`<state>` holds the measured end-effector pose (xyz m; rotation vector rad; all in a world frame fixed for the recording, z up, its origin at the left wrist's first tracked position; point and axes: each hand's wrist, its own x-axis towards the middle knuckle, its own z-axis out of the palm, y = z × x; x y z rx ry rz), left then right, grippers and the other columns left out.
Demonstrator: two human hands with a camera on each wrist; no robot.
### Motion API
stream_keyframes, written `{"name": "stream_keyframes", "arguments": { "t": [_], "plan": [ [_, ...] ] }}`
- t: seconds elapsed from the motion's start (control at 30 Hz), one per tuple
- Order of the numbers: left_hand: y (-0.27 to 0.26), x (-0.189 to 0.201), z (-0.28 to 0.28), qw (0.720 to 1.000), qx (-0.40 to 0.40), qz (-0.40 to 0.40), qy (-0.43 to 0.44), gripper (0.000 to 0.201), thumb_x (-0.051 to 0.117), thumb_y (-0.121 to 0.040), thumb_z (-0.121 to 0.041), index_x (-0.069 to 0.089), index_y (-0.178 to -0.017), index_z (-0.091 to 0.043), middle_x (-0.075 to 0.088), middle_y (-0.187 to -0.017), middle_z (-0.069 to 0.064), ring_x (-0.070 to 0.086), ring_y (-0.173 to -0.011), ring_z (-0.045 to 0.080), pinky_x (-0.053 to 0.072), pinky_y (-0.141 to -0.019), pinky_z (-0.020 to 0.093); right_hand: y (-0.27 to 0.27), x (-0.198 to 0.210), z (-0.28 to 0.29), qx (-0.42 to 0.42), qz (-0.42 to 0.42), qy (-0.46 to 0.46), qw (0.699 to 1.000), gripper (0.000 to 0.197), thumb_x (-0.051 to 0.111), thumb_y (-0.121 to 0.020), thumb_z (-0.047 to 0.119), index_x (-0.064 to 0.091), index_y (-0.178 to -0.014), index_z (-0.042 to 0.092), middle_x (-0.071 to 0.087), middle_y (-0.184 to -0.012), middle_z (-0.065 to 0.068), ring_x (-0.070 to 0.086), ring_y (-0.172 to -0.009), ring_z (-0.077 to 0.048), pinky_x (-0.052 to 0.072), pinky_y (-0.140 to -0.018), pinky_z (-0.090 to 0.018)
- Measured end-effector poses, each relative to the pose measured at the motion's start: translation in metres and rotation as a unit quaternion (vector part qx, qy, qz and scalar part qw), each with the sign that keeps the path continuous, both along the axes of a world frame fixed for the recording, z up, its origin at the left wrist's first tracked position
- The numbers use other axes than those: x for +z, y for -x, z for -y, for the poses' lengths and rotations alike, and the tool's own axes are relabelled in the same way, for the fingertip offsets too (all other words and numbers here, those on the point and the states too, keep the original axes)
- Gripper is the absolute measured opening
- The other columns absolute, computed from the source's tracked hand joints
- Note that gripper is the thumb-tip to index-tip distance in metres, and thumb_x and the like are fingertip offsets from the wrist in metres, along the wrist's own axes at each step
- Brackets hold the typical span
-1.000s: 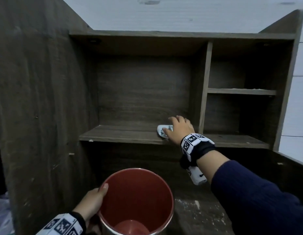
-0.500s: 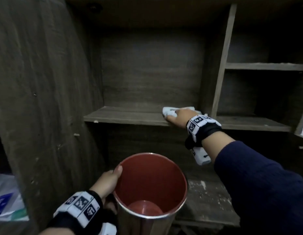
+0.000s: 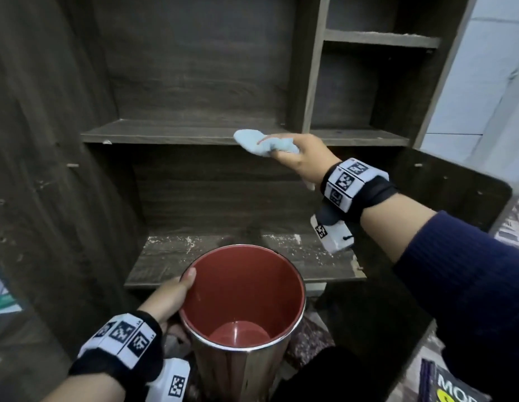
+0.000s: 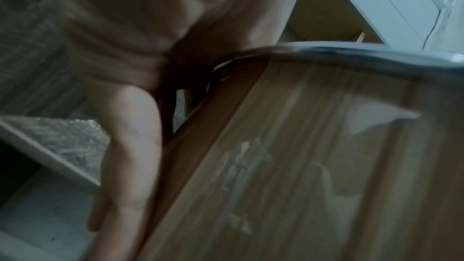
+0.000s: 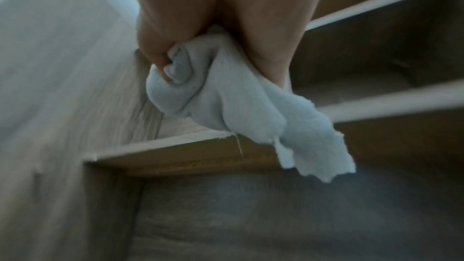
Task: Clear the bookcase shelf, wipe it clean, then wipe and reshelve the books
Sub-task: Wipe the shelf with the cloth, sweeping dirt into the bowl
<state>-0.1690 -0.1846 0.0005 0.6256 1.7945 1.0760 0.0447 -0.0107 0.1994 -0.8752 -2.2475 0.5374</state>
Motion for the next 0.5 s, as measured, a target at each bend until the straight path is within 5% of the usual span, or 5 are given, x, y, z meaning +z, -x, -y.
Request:
{"name": "stream_keyframes", "arguments": {
  "t": [0.1,0.27,0.37,0.5],
  "plan": [
    [-0.017,-0.02,0.0,1.0,-0.019,0.006,0.009,0.047,0.039,-0.1,-0.049,0.061,-0.115,-0.01,0.072,-0.091,0.019,0.068,-0.065,0.033,0.055,-0.045,0.039,-0.034,-0.043,0.013,-0.029,-0.154,0.094,0.983,0.026,0.063,-0.089,0.029,0.068,-0.113,0.022,0.069,-0.112,0.0,0.063,-0.105,-0.012,0.049,-0.096,-0.036],
    [-0.026,-0.057,-0.015,0.997,-0.076,-0.007,0.008,0.05,0.039,-0.099,-0.05,0.064,-0.117,-0.011,0.073,-0.097,0.016,0.071,-0.085,0.035,0.058,-0.076,0.051,-0.087,-0.118,0.035,-0.138,-0.276,0.271,0.912,0.027,0.065,-0.081,0.042,0.069,-0.1,0.023,0.073,-0.096,-0.012,0.07,-0.091,-0.033,0.053,-0.084,-0.059],
    [-0.033,-0.078,-0.027,0.991,-0.121,-0.048,0.027,0.057,0.036,-0.098,-0.056,0.062,-0.121,-0.011,0.069,-0.112,0.018,0.067,-0.099,0.037,0.054,-0.083,0.053,-0.112,-0.144,0.034,-0.194,-0.302,0.301,0.884,0.026,0.065,-0.084,0.039,0.068,-0.101,0.019,0.072,-0.099,-0.016,0.07,-0.091,-0.035,0.055,-0.085,-0.055],
    [-0.044,-0.097,-0.046,0.982,-0.151,-0.107,0.042,0.063,0.029,-0.1,-0.054,0.063,-0.124,-0.006,0.066,-0.122,0.014,0.062,-0.112,0.029,0.047,-0.099,0.039,-0.141,-0.164,0.017,-0.249,-0.288,0.285,0.88,0.024,0.063,-0.089,0.035,0.067,-0.103,0.015,0.072,-0.099,-0.016,0.07,-0.086,-0.028,0.057,-0.081,-0.046]
  ]
}}
